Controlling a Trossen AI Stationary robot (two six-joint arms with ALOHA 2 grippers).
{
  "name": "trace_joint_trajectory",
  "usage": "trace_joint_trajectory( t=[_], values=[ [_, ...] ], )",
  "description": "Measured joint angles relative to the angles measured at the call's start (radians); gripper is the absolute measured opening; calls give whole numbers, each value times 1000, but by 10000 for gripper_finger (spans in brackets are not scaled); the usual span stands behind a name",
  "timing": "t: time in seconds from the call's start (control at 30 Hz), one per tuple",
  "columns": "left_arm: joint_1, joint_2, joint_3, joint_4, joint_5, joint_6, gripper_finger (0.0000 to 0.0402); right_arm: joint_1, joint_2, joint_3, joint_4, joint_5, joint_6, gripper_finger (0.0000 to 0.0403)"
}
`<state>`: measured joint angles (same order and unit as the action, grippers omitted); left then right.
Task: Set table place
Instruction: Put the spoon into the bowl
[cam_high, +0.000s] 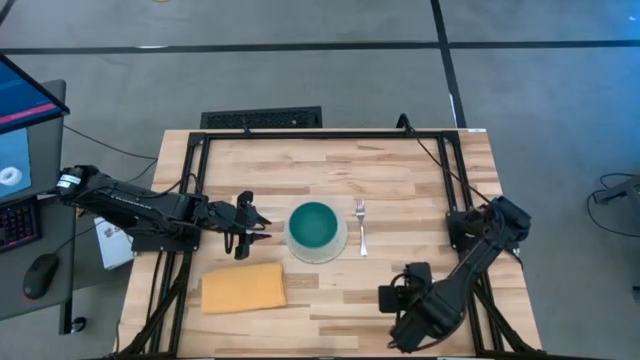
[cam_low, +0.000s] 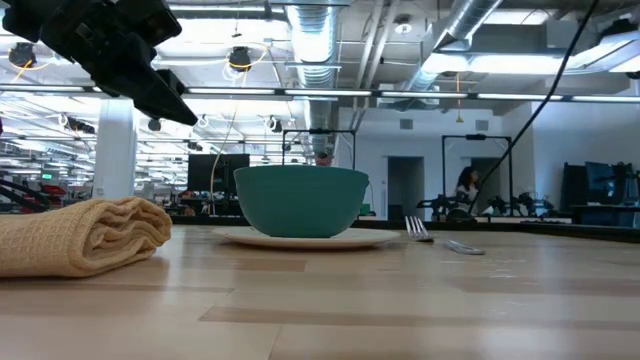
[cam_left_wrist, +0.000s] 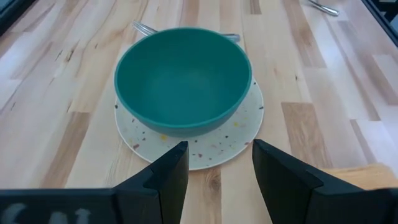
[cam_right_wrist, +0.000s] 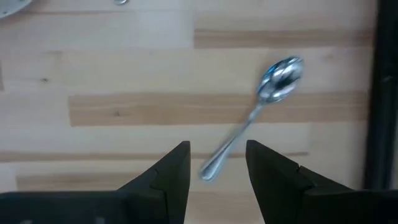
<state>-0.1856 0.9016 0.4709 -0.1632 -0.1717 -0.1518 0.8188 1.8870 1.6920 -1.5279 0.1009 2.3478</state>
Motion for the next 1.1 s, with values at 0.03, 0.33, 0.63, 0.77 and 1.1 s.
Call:
trace_joint_trajectory(
  t=[0.03, 0.33, 0.63, 0.77, 1.1],
  values=[
    [0, 0, 0, 0, 0, -10, 169, 9, 0, 0, -13, -4, 0, 180],
    [0, 0, 0, -3, 0, -37, 169, 52, 0, -121, 126, -38, 0, 178],
    [0, 0, 0, -3, 0, -56, 169, 76, 0, -280, 322, -81, 1, 179],
    [0, 0, 0, -3, 0, -76, 169, 89, 0, -323, 404, -85, 1, 178],
    [0, 0, 0, -4, 0, -98, 169, 91, 0, -431, 445, -69, 7, 178]
  ],
)
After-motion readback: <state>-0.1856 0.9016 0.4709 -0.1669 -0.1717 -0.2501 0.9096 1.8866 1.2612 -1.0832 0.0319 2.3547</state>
